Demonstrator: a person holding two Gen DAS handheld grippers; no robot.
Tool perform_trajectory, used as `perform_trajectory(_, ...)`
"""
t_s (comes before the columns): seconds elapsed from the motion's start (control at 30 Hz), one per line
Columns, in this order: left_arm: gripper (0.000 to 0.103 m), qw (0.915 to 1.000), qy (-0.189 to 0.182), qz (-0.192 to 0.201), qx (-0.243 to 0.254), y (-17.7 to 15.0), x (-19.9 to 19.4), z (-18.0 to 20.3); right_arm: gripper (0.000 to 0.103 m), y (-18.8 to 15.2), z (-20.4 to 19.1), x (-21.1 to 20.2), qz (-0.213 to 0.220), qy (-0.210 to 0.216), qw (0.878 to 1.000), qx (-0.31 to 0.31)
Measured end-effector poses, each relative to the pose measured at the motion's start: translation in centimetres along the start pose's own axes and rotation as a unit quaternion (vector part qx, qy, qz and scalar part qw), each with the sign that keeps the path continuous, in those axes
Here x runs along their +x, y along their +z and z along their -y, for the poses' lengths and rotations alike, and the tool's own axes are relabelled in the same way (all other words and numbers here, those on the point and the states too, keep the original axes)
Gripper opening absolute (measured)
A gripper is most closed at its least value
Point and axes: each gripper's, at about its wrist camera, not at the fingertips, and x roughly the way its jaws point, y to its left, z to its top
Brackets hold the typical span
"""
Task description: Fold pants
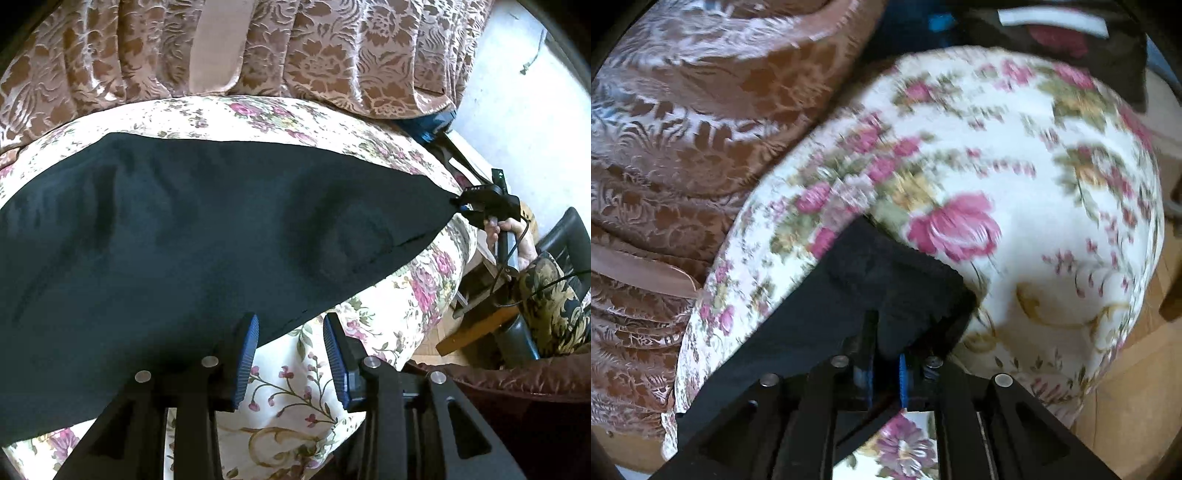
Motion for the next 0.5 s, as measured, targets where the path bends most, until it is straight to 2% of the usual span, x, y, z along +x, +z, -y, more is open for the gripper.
perform_trajectory(0.03,0.038,1.0,-0.002,-0.003,0.005,0.0,0.1,0.2,0.018,-0.3,0.3,-0.2,0.002,0.006,1.0,0.005)
perform_trajectory(0.07,0.039,0.9999,-0.003,-0.004,0.009,-0.1,0.1,0.3,0.03,-0.6,0.5,-0.5,0.005,0.014,1.0,0.011)
perform_trajectory(0.13,0.041,0.9998,-0.005,-0.006,0.019,-0.1,0.2,0.6,0.042,-1.6,0.7,-1.7,0.013,0.034,0.999,0.021)
perform_trajectory(0.2,0.041,0.9996,-0.007,-0.009,0.025,-0.2,0.5,0.8,0.043,-3.3,-0.1,-2.9,0.005,0.058,0.998,0.016)
perform_trajectory(0.3,0.041,0.9995,-0.011,-0.011,0.028,0.0,1.1,0.9,0.043,-6.5,-2.2,-3.8,-0.034,0.133,0.99,-0.001)
perform_trajectory(0.4,0.041,0.9994,-0.013,-0.011,0.029,0.1,1.6,1.0,0.043,-10.3,-5.2,-2.6,-0.109,0.224,0.968,-0.017)
perform_trajectory(0.5,0.041,0.9994,-0.015,-0.009,0.029,0.3,1.8,1.0,0.042,-14.4,-8.4,-0.3,-0.174,0.274,0.946,-0.022)
